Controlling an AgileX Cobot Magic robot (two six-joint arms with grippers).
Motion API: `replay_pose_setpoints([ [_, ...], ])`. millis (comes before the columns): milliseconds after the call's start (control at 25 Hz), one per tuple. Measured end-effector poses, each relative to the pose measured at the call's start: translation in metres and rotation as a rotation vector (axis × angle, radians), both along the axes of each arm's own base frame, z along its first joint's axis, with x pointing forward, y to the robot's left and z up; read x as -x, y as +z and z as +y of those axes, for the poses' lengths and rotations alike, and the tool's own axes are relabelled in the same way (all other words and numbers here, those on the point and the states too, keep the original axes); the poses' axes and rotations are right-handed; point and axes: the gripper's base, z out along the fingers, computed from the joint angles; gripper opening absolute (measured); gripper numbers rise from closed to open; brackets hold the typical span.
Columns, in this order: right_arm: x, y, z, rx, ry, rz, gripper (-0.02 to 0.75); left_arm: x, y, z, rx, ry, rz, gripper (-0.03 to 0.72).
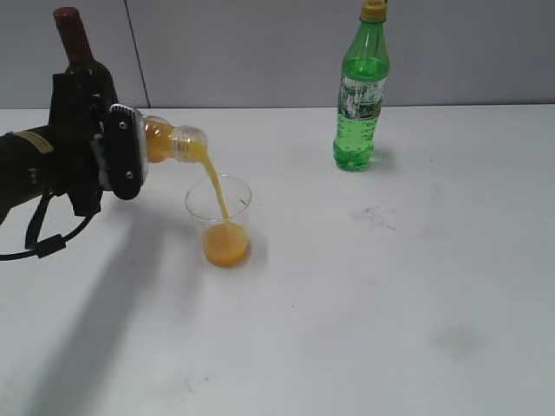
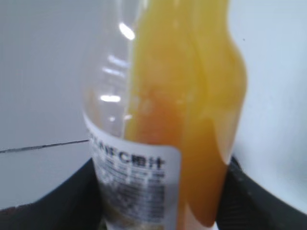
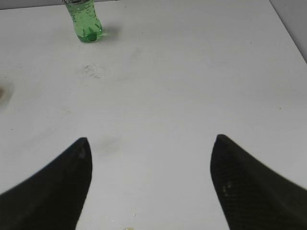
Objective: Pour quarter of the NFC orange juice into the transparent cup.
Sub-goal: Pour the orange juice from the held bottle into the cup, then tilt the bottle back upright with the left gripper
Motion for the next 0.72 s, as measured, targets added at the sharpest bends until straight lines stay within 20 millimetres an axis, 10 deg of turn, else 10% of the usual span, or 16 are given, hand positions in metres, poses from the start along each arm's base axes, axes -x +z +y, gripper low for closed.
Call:
replay_pose_setpoints([
  [720,0.0,0.0,0.0,0.0,0.0,0.0,0.59,-0.001,0.013,-0.015,0.904,0.13,0.134,0.48],
])
